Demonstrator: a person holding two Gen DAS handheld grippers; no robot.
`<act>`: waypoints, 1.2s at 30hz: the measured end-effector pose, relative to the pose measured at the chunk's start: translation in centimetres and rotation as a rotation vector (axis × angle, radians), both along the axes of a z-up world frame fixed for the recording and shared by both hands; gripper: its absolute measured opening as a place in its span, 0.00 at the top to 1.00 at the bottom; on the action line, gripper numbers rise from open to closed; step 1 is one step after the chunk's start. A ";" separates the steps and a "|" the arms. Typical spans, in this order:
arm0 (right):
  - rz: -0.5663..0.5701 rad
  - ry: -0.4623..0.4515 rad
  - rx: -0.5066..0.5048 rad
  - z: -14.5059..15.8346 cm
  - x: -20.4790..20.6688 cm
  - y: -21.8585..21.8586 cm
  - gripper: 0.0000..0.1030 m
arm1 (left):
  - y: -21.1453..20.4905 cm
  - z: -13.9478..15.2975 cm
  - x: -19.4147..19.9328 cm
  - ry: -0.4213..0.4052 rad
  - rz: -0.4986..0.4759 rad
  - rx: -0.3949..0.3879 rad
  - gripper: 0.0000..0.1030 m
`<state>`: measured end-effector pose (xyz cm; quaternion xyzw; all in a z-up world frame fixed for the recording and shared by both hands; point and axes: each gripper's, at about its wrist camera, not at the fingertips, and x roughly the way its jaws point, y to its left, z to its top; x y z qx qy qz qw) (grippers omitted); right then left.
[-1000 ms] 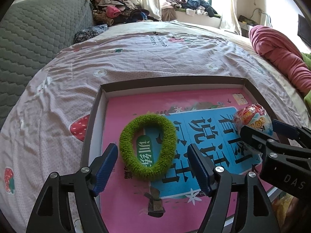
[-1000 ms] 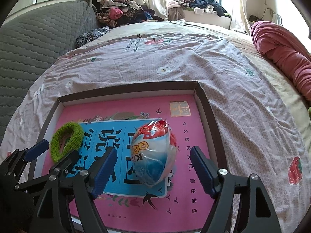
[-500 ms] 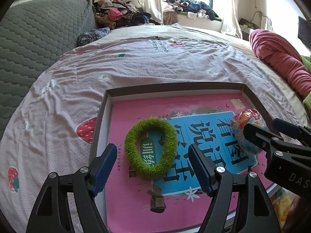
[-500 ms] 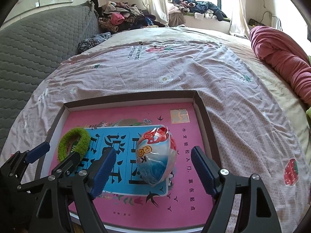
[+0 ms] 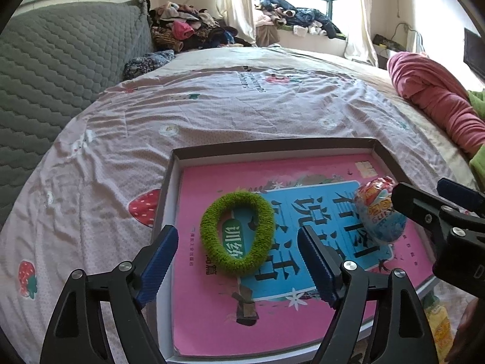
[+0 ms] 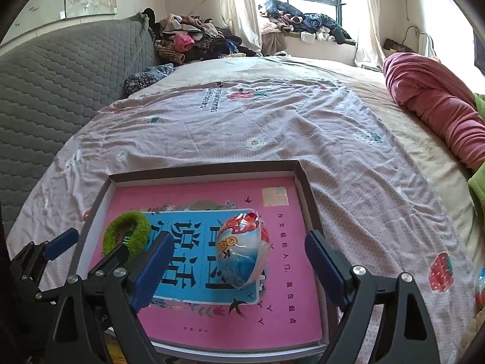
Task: Organize objects
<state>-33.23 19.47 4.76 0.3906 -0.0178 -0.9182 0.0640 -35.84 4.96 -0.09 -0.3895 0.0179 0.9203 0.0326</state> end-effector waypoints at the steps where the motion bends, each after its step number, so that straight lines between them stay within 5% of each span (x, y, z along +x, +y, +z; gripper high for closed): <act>1: -0.003 0.002 0.007 0.1 0.1 -0.1 0.15 | 0.0 0.0 0.0 -0.003 -0.002 0.007 0.20; 13: -0.002 0.053 0.036 2.3 1.6 -0.5 0.12 | -0.5 1.4 0.9 0.018 0.004 -0.001 0.04; 36: 0.023 0.078 0.001 9.6 7.8 0.0 0.06 | -2.7 8.4 8.8 0.065 0.050 0.022 0.01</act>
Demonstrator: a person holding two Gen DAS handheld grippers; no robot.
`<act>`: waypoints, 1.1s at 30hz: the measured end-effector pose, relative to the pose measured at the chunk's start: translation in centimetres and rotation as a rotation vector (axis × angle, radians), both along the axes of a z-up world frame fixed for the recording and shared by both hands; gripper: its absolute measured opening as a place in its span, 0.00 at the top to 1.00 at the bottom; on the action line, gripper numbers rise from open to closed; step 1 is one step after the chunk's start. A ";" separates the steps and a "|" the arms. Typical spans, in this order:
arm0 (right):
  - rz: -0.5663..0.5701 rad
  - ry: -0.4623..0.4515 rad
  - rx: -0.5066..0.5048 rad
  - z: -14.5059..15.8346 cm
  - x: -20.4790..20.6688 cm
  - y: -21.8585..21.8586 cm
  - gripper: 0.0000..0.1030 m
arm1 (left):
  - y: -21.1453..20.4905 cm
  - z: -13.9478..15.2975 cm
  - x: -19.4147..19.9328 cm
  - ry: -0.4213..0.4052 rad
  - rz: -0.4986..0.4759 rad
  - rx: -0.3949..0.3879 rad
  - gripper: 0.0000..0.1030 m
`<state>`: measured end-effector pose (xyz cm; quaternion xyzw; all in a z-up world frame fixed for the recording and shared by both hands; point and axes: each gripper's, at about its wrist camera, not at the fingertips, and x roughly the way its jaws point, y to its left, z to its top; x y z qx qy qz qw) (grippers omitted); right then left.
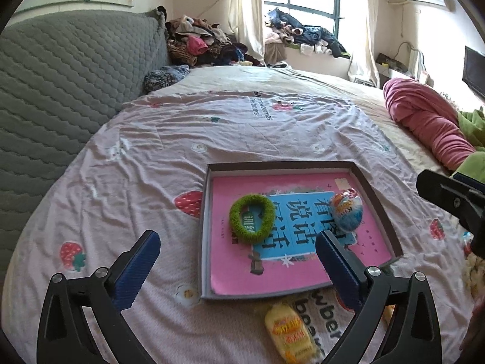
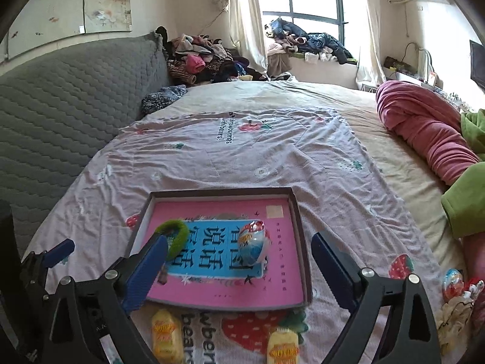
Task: Organize objects
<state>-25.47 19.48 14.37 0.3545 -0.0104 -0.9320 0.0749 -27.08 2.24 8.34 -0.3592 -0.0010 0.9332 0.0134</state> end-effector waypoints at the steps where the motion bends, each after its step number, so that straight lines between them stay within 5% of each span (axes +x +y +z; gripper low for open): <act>1: 0.002 0.000 0.001 0.4 0.4 0.1 0.06 | 0.0 0.5 0.4 0.004 0.003 -0.001 0.01; 17: 0.014 0.024 -0.020 6.8 8.3 3.0 0.03 | 0.2 7.2 9.3 0.036 0.032 -0.013 0.01; 33: 0.033 0.029 -0.023 8.2 16.8 5.4 0.03 | 2.7 9.3 18.3 0.052 0.007 0.006 0.01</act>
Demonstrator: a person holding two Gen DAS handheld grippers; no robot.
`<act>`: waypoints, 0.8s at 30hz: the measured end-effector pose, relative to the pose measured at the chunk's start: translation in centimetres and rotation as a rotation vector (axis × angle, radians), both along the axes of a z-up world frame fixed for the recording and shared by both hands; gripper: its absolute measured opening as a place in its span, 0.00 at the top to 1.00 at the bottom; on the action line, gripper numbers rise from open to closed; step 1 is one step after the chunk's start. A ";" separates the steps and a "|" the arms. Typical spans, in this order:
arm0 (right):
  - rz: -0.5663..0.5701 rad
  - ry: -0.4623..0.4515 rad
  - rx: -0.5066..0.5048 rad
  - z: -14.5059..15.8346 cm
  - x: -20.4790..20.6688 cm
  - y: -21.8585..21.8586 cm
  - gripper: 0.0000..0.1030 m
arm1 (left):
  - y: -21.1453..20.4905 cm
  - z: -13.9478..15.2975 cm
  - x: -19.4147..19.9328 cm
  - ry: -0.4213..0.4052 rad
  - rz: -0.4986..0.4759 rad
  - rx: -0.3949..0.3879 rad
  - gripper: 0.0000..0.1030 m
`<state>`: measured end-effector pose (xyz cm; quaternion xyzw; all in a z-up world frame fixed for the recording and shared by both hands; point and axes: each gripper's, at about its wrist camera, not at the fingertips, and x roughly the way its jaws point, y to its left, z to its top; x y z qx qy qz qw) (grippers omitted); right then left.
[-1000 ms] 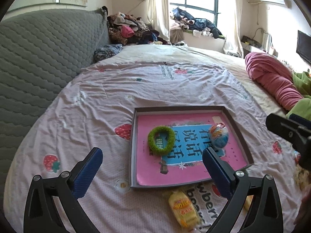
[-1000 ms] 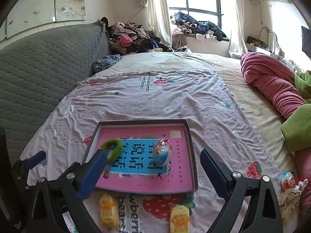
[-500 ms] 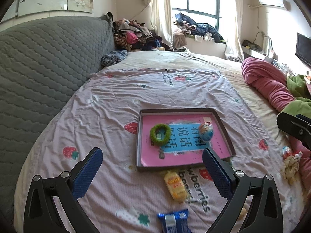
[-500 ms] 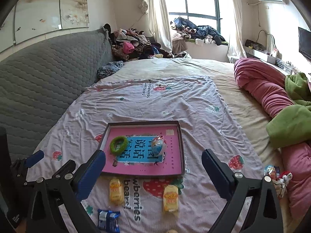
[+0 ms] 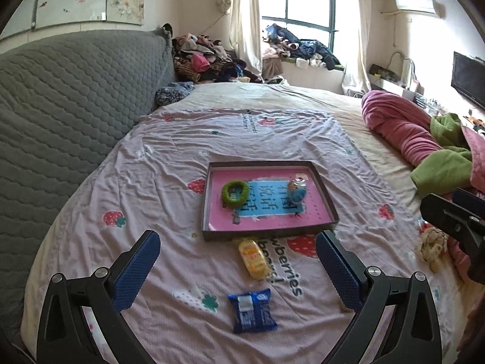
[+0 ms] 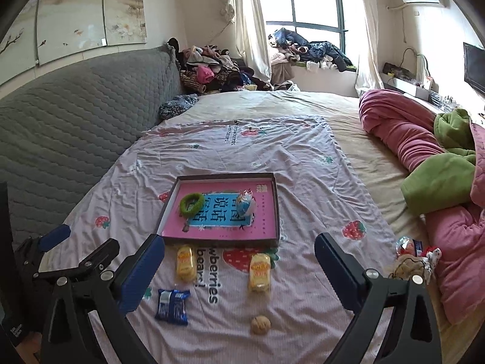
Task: Organize objects
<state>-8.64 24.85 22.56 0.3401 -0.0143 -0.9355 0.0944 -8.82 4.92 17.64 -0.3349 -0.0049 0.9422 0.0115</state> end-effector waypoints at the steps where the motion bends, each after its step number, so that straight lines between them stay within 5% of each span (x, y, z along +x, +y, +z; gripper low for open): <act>1: 0.000 0.005 0.000 0.1 0.5 0.1 0.03 | 0.2 0.0 0.3 0.000 -0.002 -0.001 0.01; 24: 0.003 -0.003 0.014 -0.6 7.3 1.5 0.01 | 1.3 -0.4 6.7 0.000 -0.032 0.013 0.01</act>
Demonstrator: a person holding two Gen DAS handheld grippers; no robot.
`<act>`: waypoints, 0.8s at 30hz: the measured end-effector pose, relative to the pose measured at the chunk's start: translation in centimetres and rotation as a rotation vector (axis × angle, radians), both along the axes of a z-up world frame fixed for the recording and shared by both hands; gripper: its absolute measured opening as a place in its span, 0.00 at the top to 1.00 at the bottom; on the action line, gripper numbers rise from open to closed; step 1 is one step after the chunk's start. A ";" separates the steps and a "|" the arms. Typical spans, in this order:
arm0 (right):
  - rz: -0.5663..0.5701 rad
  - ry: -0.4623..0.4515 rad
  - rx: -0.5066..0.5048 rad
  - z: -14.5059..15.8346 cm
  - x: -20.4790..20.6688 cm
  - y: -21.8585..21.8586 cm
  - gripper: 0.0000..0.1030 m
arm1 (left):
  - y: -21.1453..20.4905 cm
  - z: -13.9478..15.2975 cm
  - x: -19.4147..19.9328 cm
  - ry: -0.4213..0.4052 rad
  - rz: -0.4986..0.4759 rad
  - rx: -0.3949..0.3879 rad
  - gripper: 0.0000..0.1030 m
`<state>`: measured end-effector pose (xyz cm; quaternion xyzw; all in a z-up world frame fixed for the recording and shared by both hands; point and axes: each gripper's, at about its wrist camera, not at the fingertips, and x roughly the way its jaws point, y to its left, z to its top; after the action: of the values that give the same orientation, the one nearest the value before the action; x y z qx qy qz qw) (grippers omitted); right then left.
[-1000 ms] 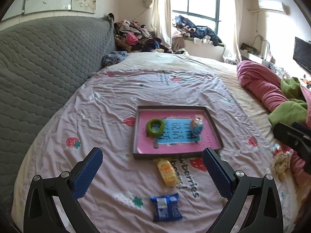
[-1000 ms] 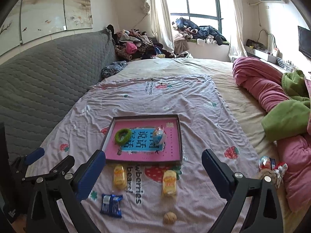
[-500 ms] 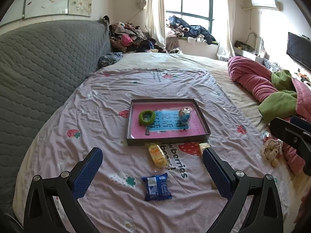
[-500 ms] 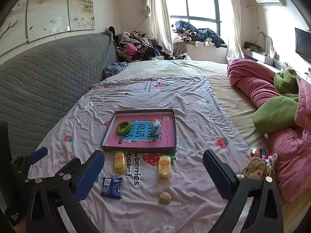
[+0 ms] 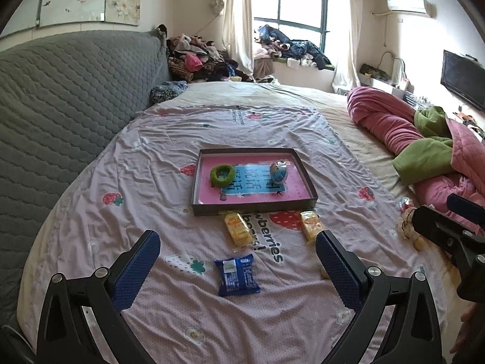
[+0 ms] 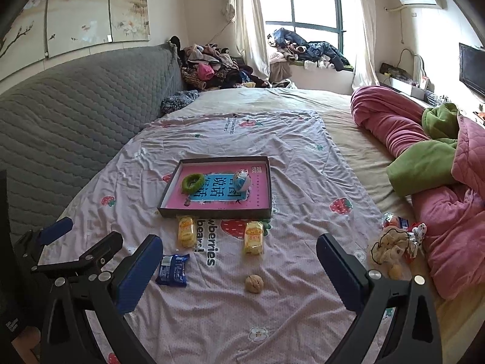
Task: Organize objects
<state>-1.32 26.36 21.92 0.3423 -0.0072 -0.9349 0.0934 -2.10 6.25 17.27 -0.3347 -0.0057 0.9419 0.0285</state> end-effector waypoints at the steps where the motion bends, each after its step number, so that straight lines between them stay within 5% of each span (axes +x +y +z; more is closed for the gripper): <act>1: 0.003 0.003 -0.002 0.0 0.2 0.0 0.01 | 0.1 -0.1 0.1 -0.001 -0.002 -0.002 0.01; 24: 0.002 0.046 0.013 -2.6 2.4 1.3 0.01 | 0.4 -3.2 1.8 -0.020 -0.027 -0.014 0.01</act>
<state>1.08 27.69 19.36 0.3213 0.0013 -0.9425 0.0923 -0.34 6.68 14.07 -0.3442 0.0049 0.9381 0.0387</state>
